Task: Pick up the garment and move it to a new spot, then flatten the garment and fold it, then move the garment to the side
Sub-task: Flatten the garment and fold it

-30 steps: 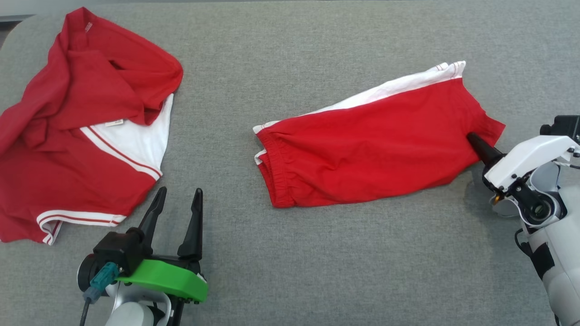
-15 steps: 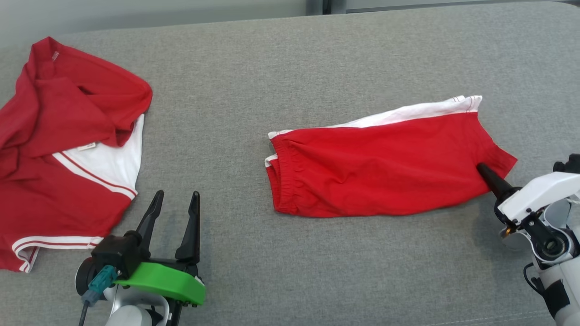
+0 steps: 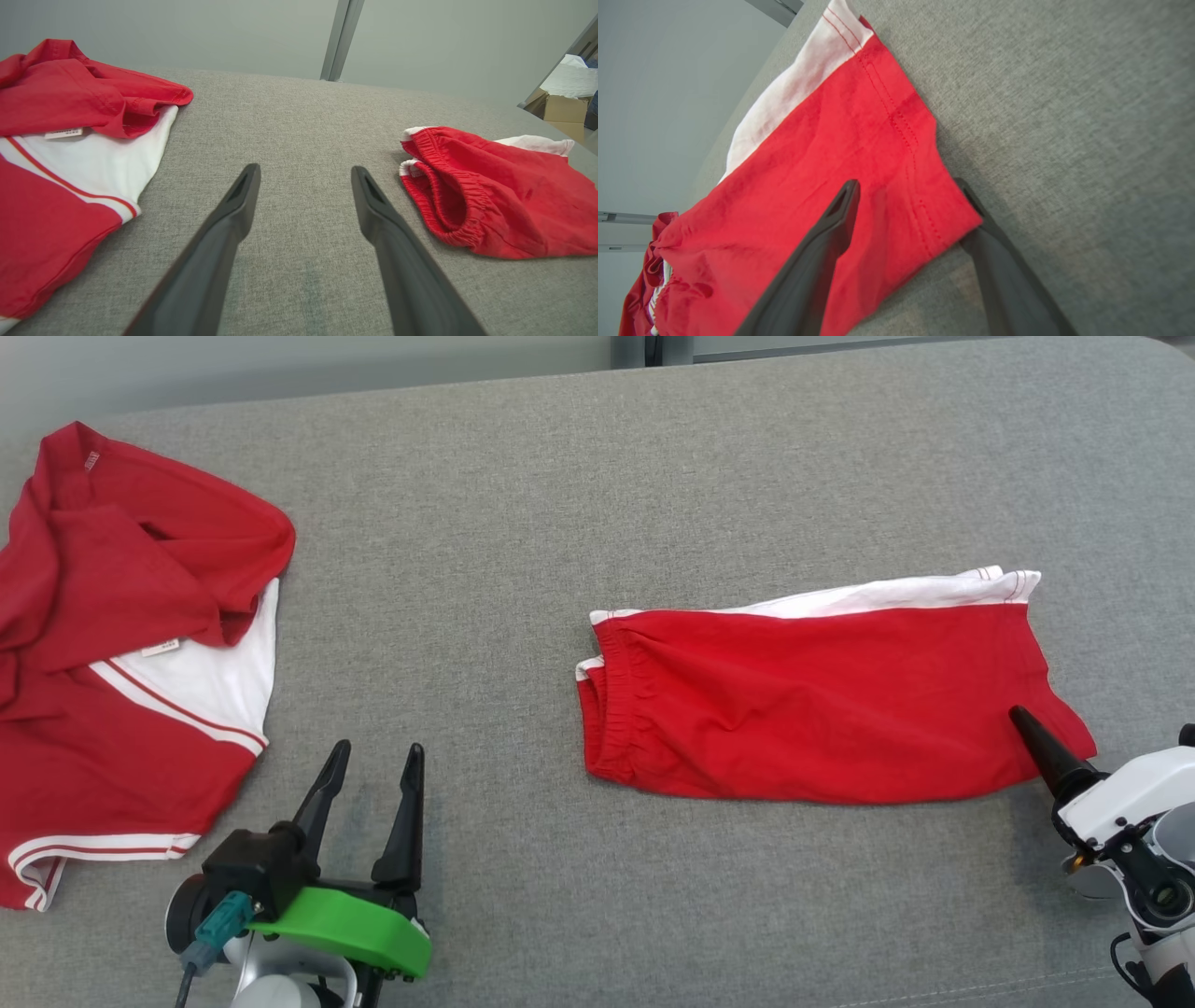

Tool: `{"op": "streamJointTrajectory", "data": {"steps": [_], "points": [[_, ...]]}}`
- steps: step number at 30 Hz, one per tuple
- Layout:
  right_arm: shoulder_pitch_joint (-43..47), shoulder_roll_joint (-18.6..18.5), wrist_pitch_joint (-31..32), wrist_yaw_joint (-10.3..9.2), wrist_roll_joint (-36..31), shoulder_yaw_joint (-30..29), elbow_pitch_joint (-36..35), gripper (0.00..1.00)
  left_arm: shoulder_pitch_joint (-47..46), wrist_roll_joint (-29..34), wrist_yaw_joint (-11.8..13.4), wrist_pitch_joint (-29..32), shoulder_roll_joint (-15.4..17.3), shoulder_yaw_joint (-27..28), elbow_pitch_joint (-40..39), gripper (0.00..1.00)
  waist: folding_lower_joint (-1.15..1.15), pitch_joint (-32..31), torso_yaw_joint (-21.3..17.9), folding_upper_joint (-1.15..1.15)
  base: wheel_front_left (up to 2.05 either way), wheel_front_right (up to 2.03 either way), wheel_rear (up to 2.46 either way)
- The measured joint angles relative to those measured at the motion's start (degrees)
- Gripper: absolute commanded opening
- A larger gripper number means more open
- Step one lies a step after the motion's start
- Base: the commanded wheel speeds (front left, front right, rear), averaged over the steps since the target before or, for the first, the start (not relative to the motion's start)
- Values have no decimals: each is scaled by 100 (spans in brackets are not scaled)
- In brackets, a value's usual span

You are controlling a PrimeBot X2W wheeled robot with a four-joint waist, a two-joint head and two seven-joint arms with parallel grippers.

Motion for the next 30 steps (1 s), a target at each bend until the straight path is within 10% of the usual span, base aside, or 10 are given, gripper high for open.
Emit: {"op": "streamJointTrajectory", "data": {"steps": [30], "points": [[-875, -664, 754, -171, -705, 610, 187, 100, -44, 112, -21, 227, 119, -159, -176, 100, 0, 219, 275, 0, 0, 0, 0]]}}
